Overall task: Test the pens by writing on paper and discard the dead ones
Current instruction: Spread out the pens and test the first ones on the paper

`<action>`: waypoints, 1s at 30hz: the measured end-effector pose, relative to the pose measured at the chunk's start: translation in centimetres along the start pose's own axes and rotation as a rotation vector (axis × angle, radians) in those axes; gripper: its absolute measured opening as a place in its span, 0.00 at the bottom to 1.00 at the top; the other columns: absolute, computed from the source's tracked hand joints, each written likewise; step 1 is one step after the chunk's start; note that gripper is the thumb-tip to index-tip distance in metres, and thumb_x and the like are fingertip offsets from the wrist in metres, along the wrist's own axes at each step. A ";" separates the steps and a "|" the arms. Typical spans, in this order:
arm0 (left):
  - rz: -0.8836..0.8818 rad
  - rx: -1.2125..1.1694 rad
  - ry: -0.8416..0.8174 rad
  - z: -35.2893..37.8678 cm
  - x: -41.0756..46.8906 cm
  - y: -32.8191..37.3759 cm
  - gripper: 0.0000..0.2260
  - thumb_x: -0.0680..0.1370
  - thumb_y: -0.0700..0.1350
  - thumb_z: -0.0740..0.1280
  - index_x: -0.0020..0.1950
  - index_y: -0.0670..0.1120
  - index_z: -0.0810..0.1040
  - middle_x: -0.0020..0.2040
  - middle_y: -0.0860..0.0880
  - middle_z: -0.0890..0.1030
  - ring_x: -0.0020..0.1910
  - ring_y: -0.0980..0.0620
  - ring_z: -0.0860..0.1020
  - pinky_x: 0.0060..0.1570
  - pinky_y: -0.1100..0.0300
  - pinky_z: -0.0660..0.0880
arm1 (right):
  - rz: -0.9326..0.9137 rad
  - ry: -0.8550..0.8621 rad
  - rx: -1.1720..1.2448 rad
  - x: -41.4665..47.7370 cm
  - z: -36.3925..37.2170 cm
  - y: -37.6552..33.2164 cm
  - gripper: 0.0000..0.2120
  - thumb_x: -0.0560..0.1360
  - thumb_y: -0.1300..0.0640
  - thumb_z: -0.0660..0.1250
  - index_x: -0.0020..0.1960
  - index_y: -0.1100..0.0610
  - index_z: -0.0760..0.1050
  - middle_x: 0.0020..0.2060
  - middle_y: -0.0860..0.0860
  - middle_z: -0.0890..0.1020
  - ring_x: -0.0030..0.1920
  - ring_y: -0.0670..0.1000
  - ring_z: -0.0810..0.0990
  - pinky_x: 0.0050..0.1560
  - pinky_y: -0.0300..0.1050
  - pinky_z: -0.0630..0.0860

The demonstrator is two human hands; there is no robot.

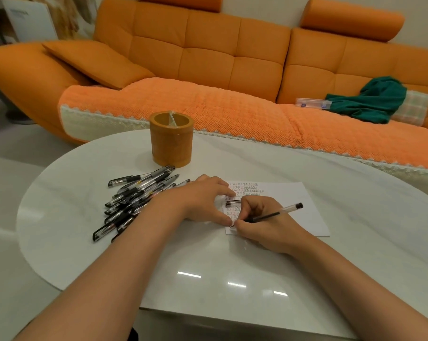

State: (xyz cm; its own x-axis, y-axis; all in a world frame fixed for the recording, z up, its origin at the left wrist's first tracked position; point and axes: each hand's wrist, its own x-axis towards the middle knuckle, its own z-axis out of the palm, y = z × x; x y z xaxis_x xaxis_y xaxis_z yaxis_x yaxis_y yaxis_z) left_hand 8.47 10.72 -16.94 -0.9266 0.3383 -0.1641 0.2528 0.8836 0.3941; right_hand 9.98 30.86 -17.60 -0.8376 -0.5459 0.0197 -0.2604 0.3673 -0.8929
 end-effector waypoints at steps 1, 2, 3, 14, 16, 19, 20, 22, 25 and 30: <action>-0.002 0.000 0.000 0.0 0.0 0.0 0.33 0.72 0.63 0.71 0.76 0.62 0.65 0.77 0.59 0.60 0.76 0.55 0.54 0.73 0.49 0.60 | 0.001 -0.004 -0.004 0.0 0.1 -0.1 0.10 0.72 0.67 0.72 0.37 0.68 0.71 0.24 0.52 0.76 0.22 0.48 0.72 0.26 0.39 0.68; -0.004 0.000 0.000 0.0 -0.1 0.0 0.33 0.72 0.63 0.71 0.76 0.62 0.65 0.77 0.59 0.60 0.76 0.55 0.54 0.73 0.48 0.60 | 0.003 -0.009 -0.011 0.0 0.1 -0.1 0.11 0.72 0.67 0.72 0.37 0.68 0.71 0.25 0.52 0.76 0.23 0.48 0.72 0.26 0.39 0.68; -0.006 0.003 -0.001 0.0 -0.1 0.0 0.33 0.72 0.63 0.71 0.76 0.62 0.65 0.77 0.59 0.60 0.76 0.55 0.54 0.74 0.47 0.60 | 0.006 -0.013 -0.018 0.0 0.2 -0.1 0.11 0.72 0.67 0.72 0.37 0.68 0.71 0.25 0.53 0.76 0.24 0.48 0.73 0.26 0.39 0.68; -0.019 -0.007 -0.003 0.0 -0.1 0.2 0.33 0.72 0.62 0.72 0.76 0.61 0.65 0.77 0.59 0.60 0.76 0.54 0.54 0.73 0.48 0.60 | 0.023 0.001 -0.050 -0.1 0.3 0.0 0.11 0.70 0.66 0.73 0.37 0.67 0.71 0.27 0.51 0.76 0.27 0.47 0.71 0.28 0.39 0.68; -0.022 -0.007 -0.007 0.0 -0.1 0.2 0.33 0.72 0.62 0.72 0.75 0.62 0.65 0.77 0.59 0.60 0.76 0.54 0.54 0.73 0.48 0.59 | 0.011 0.017 -0.056 -0.2 0.3 0.1 0.11 0.70 0.67 0.72 0.36 0.66 0.71 0.27 0.52 0.76 0.27 0.47 0.71 0.28 0.40 0.68; -0.026 -0.008 -0.009 0.0 -0.1 0.2 0.33 0.72 0.62 0.73 0.75 0.62 0.65 0.77 0.59 0.60 0.76 0.54 0.54 0.73 0.47 0.60 | -0.008 0.026 -0.067 -0.4 0.3 0.1 0.09 0.71 0.67 0.72 0.37 0.67 0.72 0.28 0.54 0.78 0.26 0.47 0.73 0.29 0.40 0.70; -0.026 -0.009 -0.009 0.0 -0.1 0.2 0.33 0.72 0.62 0.73 0.75 0.62 0.65 0.77 0.59 0.60 0.76 0.54 0.54 0.73 0.46 0.60 | -0.014 0.024 -0.071 -0.4 0.3 0.1 0.09 0.71 0.67 0.72 0.37 0.67 0.72 0.28 0.54 0.78 0.27 0.47 0.73 0.29 0.40 0.70; -0.029 -0.009 -0.007 0.0 -0.1 0.2 0.34 0.72 0.61 0.73 0.75 0.61 0.65 0.77 0.58 0.60 0.76 0.54 0.55 0.73 0.46 0.60 | -0.022 0.017 -0.084 -0.4 0.4 0.1 0.09 0.71 0.67 0.72 0.37 0.67 0.72 0.28 0.54 0.78 0.27 0.47 0.73 0.28 0.40 0.70; -0.030 -0.003 -0.007 0.0 -0.1 0.3 0.34 0.72 0.61 0.73 0.76 0.61 0.65 0.78 0.58 0.60 0.76 0.53 0.55 0.73 0.47 0.60 | -0.010 -0.006 -0.070 -0.4 0.3 0.2 0.09 0.71 0.67 0.71 0.37 0.67 0.72 0.27 0.53 0.77 0.26 0.48 0.72 0.27 0.40 0.69; -0.032 0.012 -0.012 0.0 -0.1 0.3 0.34 0.72 0.62 0.72 0.76 0.61 0.64 0.78 0.58 0.59 0.76 0.53 0.55 0.73 0.47 0.60 | -0.021 0.009 -0.056 -0.3 0.3 0.2 0.09 0.71 0.67 0.71 0.36 0.66 0.73 0.27 0.53 0.78 0.26 0.49 0.73 0.28 0.41 0.70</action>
State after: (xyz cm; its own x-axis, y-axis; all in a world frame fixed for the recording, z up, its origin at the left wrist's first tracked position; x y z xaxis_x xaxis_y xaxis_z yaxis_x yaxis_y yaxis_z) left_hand 8.64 10.95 -16.76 -0.9310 0.3133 -0.1871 0.2264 0.8980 0.3773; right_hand 10.34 30.89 -17.86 -0.8357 -0.5476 0.0423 -0.3042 0.3972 -0.8659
